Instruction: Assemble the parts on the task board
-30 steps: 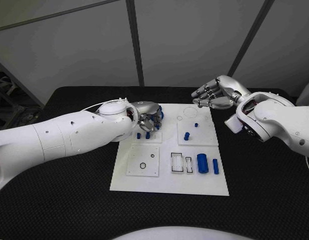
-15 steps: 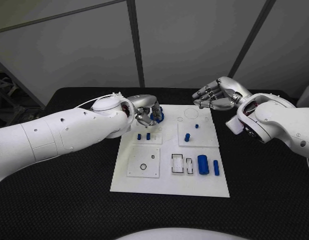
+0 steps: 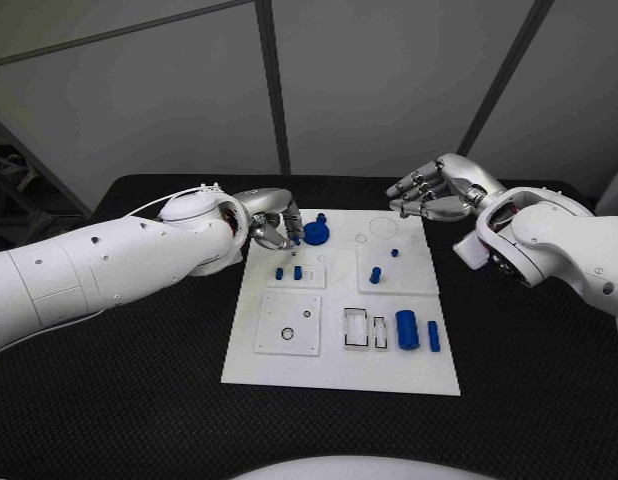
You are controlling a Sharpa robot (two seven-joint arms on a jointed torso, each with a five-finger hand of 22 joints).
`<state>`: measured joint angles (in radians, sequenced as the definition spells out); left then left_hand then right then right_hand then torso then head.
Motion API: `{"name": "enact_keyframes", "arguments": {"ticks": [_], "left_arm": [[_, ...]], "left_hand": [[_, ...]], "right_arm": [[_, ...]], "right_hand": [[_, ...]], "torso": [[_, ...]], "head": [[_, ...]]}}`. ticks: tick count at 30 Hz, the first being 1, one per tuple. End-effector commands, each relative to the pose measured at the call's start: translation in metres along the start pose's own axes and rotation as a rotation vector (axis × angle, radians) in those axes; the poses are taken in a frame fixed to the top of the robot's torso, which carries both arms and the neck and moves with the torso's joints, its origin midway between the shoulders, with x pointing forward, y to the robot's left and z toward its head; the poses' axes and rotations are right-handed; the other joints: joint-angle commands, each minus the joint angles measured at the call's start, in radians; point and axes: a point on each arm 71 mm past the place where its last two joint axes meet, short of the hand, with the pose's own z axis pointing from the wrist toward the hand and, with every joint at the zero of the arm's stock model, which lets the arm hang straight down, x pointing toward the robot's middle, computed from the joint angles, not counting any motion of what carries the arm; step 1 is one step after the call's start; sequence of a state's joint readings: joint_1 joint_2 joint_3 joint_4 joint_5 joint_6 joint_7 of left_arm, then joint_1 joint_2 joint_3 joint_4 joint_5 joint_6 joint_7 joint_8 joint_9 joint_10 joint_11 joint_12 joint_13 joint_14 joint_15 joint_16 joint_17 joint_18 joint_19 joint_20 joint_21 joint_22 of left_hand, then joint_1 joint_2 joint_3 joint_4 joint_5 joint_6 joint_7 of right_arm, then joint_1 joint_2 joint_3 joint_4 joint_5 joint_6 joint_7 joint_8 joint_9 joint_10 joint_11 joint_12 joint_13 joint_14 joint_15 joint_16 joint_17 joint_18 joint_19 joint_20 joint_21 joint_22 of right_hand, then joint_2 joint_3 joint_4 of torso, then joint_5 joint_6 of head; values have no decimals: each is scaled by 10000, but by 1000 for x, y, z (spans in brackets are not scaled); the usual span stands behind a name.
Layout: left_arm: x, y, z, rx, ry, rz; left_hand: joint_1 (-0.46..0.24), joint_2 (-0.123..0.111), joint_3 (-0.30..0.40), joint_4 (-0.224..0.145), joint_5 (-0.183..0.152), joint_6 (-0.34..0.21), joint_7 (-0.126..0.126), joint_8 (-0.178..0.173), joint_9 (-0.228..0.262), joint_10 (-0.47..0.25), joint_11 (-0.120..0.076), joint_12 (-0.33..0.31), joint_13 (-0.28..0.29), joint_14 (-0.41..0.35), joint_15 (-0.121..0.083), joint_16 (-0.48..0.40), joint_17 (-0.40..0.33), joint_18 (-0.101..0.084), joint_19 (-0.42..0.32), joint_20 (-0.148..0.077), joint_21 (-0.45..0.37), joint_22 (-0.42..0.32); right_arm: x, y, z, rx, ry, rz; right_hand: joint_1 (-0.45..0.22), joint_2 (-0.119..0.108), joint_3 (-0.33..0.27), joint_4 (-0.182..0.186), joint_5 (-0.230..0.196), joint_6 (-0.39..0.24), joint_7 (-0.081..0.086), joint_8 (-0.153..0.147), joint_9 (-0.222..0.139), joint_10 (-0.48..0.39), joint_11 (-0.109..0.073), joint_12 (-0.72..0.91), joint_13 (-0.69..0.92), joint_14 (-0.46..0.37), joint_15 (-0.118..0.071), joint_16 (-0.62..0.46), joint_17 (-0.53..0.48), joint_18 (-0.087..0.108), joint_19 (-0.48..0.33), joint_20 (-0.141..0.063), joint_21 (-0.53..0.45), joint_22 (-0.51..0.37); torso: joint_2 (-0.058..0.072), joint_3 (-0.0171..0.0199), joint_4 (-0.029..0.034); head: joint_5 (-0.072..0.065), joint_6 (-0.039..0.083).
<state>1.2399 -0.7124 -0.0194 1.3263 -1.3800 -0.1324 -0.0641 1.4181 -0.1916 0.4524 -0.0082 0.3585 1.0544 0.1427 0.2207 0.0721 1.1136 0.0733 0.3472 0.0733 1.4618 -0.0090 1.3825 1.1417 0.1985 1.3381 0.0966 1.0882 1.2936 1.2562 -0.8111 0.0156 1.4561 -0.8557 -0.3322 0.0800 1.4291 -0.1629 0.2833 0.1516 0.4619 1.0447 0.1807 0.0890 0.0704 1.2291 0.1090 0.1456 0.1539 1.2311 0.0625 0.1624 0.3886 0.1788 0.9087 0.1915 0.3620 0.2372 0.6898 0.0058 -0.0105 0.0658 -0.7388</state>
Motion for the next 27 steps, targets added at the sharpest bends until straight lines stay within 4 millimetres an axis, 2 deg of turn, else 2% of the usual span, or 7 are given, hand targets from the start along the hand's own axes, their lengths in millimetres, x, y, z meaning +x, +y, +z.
{"name": "enact_keyframes", "arguments": {"ticks": [1,10,20,27], "left_arm": [[1,3,-1,-170,278,-130],[2,10,-1,-397,455,-123],[8,9,2,-407,742,-134],[14,8,4,-419,955,-149]], "left_hand": [[-95,3,44,-19,-40,60,-29,-62,13,97,-4,-56,-5,100,48,40,-20,-877,37,-4,3,0],[-138,-30,22,-21,-47,70,-38,-82,12,117,-10,-87,-6,91,45,26,-56,-875,29,-4,-15,-4],[-169,-58,1,-25,-52,75,-45,-98,10,131,-14,-111,-7,74,44,2,-111,-867,9,-4,-55,-22],[-178,-61,-4,-23,-53,77,-46,-102,10,136,-15,-117,-7,69,44,-5,-127,-863,1,-4,-72,-30]], "right_arm": [[0,1,0,-81,16,-25],[0,1,1,-79,18,-26],[0,1,0,-77,18,-28],[0,2,1,-87,26,-38]], "right_hand": [[-3,61,36,-42,37,29,1,-3,16,-59,-7,-35,-14,-8,48,-43,-4,41,59,5,-62,-10],[-3,61,36,-42,37,29,1,-3,16,-59,-7,-35,-14,-8,48,-43,-4,41,59,5,-62,-10],[-3,61,36,-42,37,29,1,-3,16,-59,-7,-35,-14,-8,48,-43,-4,41,59,5,-62,-10],[-3,61,36,-42,37,29,1,-3,16,-59,-7,-35,-14,-8,48,-43,-4,41,59,5,-62,-10]], "torso": [[-6,0,1],[7,3,-22],[14,4,-8],[16,2,-31]], "head": [[8,-1],[23,23],[0,19],[-2,2]]}}
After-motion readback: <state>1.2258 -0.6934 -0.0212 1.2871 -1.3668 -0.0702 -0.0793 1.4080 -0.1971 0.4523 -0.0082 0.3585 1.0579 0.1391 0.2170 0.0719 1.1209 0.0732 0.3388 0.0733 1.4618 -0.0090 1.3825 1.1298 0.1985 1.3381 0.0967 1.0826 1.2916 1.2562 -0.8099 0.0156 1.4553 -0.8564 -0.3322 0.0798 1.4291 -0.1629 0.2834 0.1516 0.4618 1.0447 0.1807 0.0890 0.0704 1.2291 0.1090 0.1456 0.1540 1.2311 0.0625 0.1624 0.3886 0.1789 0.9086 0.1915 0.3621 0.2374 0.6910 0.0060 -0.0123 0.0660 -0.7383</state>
